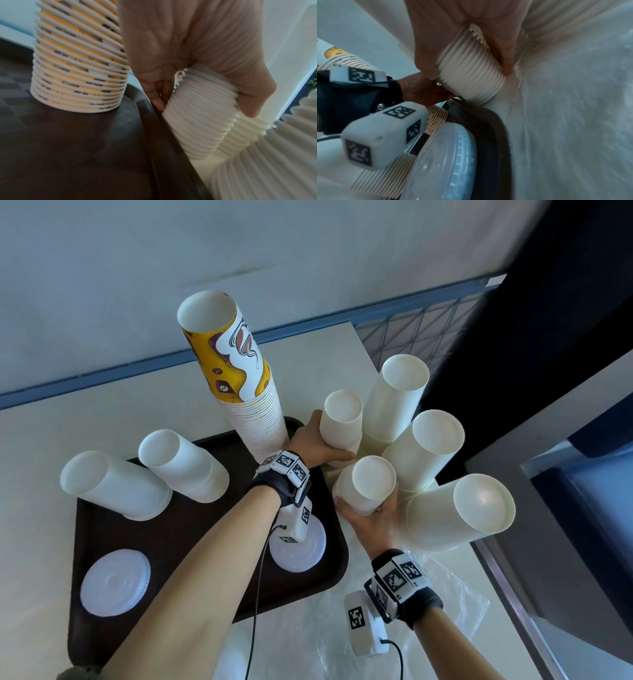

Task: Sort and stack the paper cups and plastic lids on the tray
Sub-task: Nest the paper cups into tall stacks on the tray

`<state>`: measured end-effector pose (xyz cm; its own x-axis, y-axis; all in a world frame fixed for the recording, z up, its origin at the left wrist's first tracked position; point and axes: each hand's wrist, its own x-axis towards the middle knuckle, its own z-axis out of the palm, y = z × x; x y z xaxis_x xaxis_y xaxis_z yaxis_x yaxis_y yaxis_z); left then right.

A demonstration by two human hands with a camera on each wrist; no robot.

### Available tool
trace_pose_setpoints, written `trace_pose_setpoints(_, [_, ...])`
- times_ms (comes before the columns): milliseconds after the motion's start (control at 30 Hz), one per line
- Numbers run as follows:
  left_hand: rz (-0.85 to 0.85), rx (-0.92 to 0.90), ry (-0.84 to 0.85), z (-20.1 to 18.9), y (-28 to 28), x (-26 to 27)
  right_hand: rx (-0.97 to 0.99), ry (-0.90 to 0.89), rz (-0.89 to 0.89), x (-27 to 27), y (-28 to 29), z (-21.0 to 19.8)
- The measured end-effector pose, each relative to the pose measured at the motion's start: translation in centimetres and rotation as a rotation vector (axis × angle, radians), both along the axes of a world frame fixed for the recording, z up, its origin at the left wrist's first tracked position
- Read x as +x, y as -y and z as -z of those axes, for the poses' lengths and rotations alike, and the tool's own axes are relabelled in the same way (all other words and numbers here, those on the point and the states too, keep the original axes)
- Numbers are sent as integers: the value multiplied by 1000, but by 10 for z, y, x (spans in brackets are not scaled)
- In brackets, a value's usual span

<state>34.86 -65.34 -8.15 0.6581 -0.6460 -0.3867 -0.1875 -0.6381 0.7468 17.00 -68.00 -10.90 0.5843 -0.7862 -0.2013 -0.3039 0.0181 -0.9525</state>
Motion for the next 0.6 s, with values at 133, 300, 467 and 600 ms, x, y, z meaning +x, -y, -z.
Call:
trace_pose_setpoints(133, [1, 15, 49, -3, -1, -5, 23, -3, -15, -4, -2, 3])
trace_pose_setpoints(300, [-61, -45, 54, -12, -3, -12, 11, -22, -19, -12, -4, 4])
trace_pose_setpoints(467, [-109, -140, 52, -26, -11, -19, -28, 10, -23, -17, -7, -11])
trace_pose_setpoints(600, [-143, -268, 63, -47, -38, -35, -94, 42, -56, -28, -13, -34])
